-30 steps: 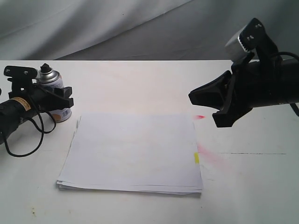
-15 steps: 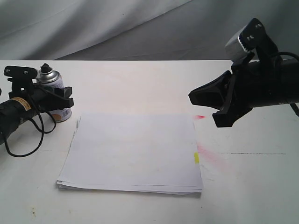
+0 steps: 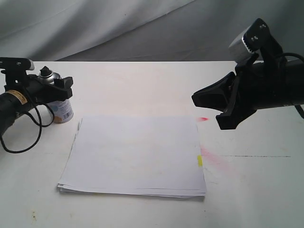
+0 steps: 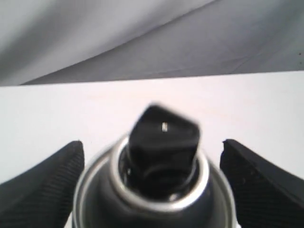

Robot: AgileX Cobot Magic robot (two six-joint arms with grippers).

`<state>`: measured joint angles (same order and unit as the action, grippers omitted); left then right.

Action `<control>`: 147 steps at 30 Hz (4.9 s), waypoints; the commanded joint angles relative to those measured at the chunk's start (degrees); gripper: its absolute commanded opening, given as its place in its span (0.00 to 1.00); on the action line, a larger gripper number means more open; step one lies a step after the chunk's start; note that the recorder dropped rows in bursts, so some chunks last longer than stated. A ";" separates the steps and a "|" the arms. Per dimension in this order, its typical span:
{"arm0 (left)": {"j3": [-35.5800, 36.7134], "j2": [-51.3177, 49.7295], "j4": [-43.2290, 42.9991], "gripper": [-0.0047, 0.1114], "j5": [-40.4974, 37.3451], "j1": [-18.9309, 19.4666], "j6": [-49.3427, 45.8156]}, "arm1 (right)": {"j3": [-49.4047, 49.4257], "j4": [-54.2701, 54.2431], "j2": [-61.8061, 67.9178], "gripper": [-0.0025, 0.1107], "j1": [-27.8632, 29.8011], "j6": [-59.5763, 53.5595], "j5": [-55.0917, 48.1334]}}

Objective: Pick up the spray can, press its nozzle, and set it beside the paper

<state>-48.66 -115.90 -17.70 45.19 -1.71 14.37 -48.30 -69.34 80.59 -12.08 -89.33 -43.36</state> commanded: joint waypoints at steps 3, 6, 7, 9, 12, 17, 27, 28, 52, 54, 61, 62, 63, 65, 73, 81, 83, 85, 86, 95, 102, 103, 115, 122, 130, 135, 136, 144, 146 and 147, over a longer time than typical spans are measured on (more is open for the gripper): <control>-0.06 10.06 0.57 0.68 -7.09 0.12 0.58 | 0.23 -0.27 -0.18 0.02 0.08 -0.19 0.14; -0.06 16.57 0.57 0.68 -12.50 0.12 0.58 | 0.23 -0.27 -0.18 0.02 0.08 -0.19 0.14; -0.06 18.95 0.57 0.68 -14.06 0.12 0.58 | 0.23 -0.27 -0.18 0.02 0.08 -0.19 0.14; -0.06 23.47 0.57 0.68 -16.70 0.12 0.58 | 0.23 -0.27 -0.18 0.02 0.08 -0.19 0.14; -0.06 30.83 0.57 0.68 -20.36 0.12 0.58 | 0.23 -0.27 -0.18 0.02 0.08 -0.19 0.14; 0.03 50.06 0.57 0.68 -36.57 0.12 9.83 | 0.23 1.74 -0.29 0.02 0.66 -0.77 -0.72; 0.03 71.30 1.83 0.09 -63.82 0.12 10.81 | 0.23 2.50 -0.18 0.02 0.78 -0.77 -0.14; 0.06 73.15 2.72 0.04 -68.26 0.12 9.50 | 0.23 2.33 -0.18 0.02 0.78 -0.77 -0.14; 31.31 115.77 11.25 0.04 -60.46 0.12 3.09 | 0.23 3.79 -29.90 0.02 0.65 9.54 -19.66; 31.31 115.70 12.36 0.04 -61.40 0.12 3.09 | 0.23 5.50 -35.21 0.02 0.65 11.78 -17.76; 31.31 115.70 26.96 0.04 -66.27 0.12 3.32 | 0.23 18.75 -50.94 0.02 0.65 26.35 -18.30; 31.31 115.70 28.85 0.04 -66.27 0.12 3.32 | 0.23 20.78 -53.12 0.02 0.65 28.71 -19.16; 31.31 115.70 31.01 0.04 -66.27 0.12 3.32 | 0.23 22.72 -55.19 0.02 0.65 30.84 -20.11; 31.31 115.70 33.90 0.04 -66.27 0.12 3.32 | 0.45 25.74 -59.03 0.02 0.65 34.50 -21.66; 37.37 115.70 35.45 0.04 -65.86 0.12 3.32 | 12.36 25.32 -71.54 0.02 0.65 39.47 -16.29; 46.70 115.70 37.40 0.04 -55.58 0.12 3.17 | 31.46 8.22 -75.00 0.02 0.65 34.99 10.71; 47.67 115.70 37.40 0.04 -55.33 0.12 3.05 | 34.73 6.25 -75.00 0.02 0.65 32.72 14.58; 48.42 115.70 37.40 0.04 -55.23 0.12 3.05 | 37.70 4.43 -75.00 0.02 0.65 31.85 18.28; 48.66 115.70 37.40 0.04 -55.23 0.12 3.05 | 38.63 4.05 -75.00 0.02 0.65 31.59 19.69; 48.66 115.70 39.92 0.04 -57.46 0.12 3.54 | 44.79 3.42 -75.00 0.02 0.65 26.81 24.59; 48.66 115.70 39.65 0.04 -60.54 0.12 3.41 | 47.14 3.30 -75.00 0.02 0.65 26.81 27.53; 48.66 115.70 39.65 0.04 -60.30 0.12 3.41 | 47.25 3.14 -75.00 0.02 0.65 26.81 27.12; 48.66 115.70 39.65 0.04 -60.20 0.12 3.10 | 47.25 2.70 -75.00 0.02 0.65 27.30 26.85; 48.66 115.70 39.65 0.04 -60.20 0.12 3.10 | 47.25 2.69 -75.00 0.02 0.65 27.30 37.83; 48.66 115.70 39.65 0.04 -60.20 0.12 3.10 | 47.56 34.23 -75.00 0.02 0.65 29.85 48.60; 48.66 115.70 39.65 0.04 -60.20 0.12 3.10 | 47.56 50.77 -75.00 0.02 1.58 50.71 49.36; 48.66 115.70 39.65 0.04 -60.20 0.12 3.10 | 47.56 52.23 -75.00 0.02 2.37 53.69 49.36; 48.66 115.70 39.65 0.04 -60.20 0.12 3.10 | 48.30 68.14 -75.00 0.02 10.86 82.75 39.48; 48.66 115.70 39.65 0.04 -60.20 0.12 3.10 | 48.30 70.07 -75.00 0.02 10.86 82.75 38.35; 48.66 115.70 39.65 0.04 -60.20 0.12 3.10 | 48.30 70.47 -75.00 0.02 10.86 81.94 37.91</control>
<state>-0.29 -0.49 21.84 -15.07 -1.71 17.79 -0.15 -0.96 5.98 -1.74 -7.33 -4.33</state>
